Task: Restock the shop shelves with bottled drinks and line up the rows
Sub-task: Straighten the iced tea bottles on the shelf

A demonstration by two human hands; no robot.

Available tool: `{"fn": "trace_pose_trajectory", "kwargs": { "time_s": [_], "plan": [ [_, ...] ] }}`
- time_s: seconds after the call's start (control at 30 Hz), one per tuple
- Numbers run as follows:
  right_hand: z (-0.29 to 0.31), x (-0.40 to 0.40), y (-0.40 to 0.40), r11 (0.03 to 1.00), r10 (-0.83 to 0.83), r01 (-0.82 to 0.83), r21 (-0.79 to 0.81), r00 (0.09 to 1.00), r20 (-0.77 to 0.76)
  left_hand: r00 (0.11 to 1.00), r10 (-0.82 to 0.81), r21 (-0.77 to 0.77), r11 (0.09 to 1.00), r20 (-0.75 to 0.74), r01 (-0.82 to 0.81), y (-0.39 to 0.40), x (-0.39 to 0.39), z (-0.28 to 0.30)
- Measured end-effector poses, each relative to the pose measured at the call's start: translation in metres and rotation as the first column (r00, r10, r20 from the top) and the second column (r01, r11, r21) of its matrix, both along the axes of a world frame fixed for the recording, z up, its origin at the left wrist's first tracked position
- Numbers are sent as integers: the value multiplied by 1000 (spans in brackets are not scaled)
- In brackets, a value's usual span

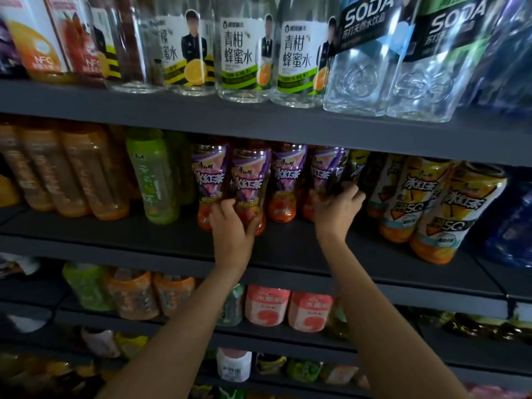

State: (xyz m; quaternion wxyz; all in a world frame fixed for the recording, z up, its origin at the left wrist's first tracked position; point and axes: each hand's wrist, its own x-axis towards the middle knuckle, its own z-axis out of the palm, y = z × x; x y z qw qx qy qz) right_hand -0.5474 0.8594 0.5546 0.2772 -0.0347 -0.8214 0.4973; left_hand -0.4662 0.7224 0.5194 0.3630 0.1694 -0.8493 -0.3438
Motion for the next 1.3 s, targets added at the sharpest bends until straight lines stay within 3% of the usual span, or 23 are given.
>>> {"fn": "trace_pose_trajectory", "kwargs": {
  "time_s": [0.1, 0.37, 0.53, 0.77, 1.3],
  "plan": [
    [3, -16, -1, 999, 25, -31, 35, 986, 164, 1000, -6, -6, 1000, 13, 6, 0, 1, 1],
    [0, -1, 16, 988, 80, -87, 124, 995, 64, 1000, -12, -11, 1000, 14, 12, 1, 4, 3],
    [2, 34, 20, 925, 295, -305, 225, 952, 75, 1000, -10, -15, 1000, 14, 10, 1, 3, 1],
    [-1, 52, -7, 925, 353, -362, 119, 931, 88, 999, -22, -9, 1000, 27, 23, 1, 4, 1],
    [0, 53, -28, 914, 388, -398, 76, 914, 117, 1000, -10, -33, 999, 25, 10, 2, 4, 1]
  ]
}}
